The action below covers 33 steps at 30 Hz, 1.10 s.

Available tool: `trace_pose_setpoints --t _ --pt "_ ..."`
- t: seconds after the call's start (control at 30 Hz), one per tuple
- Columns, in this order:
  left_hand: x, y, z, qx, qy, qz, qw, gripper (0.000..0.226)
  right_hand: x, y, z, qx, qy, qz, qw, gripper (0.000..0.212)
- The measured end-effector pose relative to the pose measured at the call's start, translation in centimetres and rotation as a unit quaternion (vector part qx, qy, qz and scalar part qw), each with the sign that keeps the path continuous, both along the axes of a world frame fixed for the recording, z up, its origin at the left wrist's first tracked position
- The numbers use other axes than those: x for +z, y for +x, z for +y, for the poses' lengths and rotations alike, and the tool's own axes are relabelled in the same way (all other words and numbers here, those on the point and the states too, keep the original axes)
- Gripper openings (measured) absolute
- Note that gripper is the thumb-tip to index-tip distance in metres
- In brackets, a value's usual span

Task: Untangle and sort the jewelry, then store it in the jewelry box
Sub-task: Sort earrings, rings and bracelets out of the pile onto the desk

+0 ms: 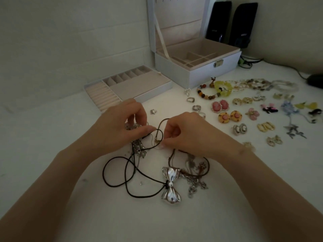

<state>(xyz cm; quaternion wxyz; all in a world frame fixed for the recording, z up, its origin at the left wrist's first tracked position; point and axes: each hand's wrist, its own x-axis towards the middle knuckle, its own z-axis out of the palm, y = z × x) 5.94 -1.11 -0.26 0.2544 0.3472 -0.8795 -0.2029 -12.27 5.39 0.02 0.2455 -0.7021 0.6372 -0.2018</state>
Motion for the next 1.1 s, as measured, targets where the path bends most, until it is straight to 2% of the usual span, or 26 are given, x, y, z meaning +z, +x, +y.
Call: trace_pose_setpoints --t 0.1,0.13,0.23,0.33,0.43,0.67,0.73,0.8,0.93,1.03,1.1 --pt "1.0 -0.4 1.4 -0.12 0.126 0.013 0.985 0.026 0.5 -0.7 0.1 -0.035 0.0 -0.115 0.993 0.011" --pt "1.1 -0.7 1.8 -0.171 0.143 0.0 0.975 0.024 0.6 -0.9 0.2 -0.038 0.006 -0.134 0.99 0.009" --pt "0.2 -1.7 2.8 -0.277 0.083 -0.062 0.955 0.036 0.5 -1.3 0.2 -0.026 0.026 -0.1 0.994 0.004" --pt "-0.4 -2.0 3.1 -0.298 0.108 -0.123 0.94 0.042 0.4 -1.5 0.2 -0.021 0.037 -0.085 0.995 0.008" --pt "-0.3 -1.8 3.0 -0.296 0.122 -0.12 0.94 0.034 0.9 -2.0 0.4 -0.009 0.048 -0.075 0.996 0.011" --pt "0.4 -1.2 3.0 -0.273 0.172 -0.149 0.935 0.03 2.7 -3.0 1.7 0.091 0.14 -0.055 0.984 0.008" --pt "0.4 -0.8 2.6 -0.24 0.183 -0.171 0.938 0.036 3.1 -2.8 2.1 0.135 0.168 -0.062 0.975 0.011" --pt "0.3 -0.4 2.2 -0.196 0.196 -0.204 0.939 0.044 2.9 -2.0 2.2 0.163 0.178 -0.032 0.97 0.019" --pt "0.2 0.0 1.5 -0.175 0.188 -0.218 0.941 0.044 1.8 0.0 2.0 0.161 0.136 0.032 0.977 0.034" --pt "0.5 0.3 1.2 -0.158 0.173 -0.239 0.942 0.05 1.4 0.6 1.8 0.145 0.073 0.081 0.983 0.034" --pt "1.4 0.1 1.4 -0.15 0.178 -0.159 0.96 0.034 1.2 0.8 1.8 0.145 0.049 0.072 0.986 0.023"
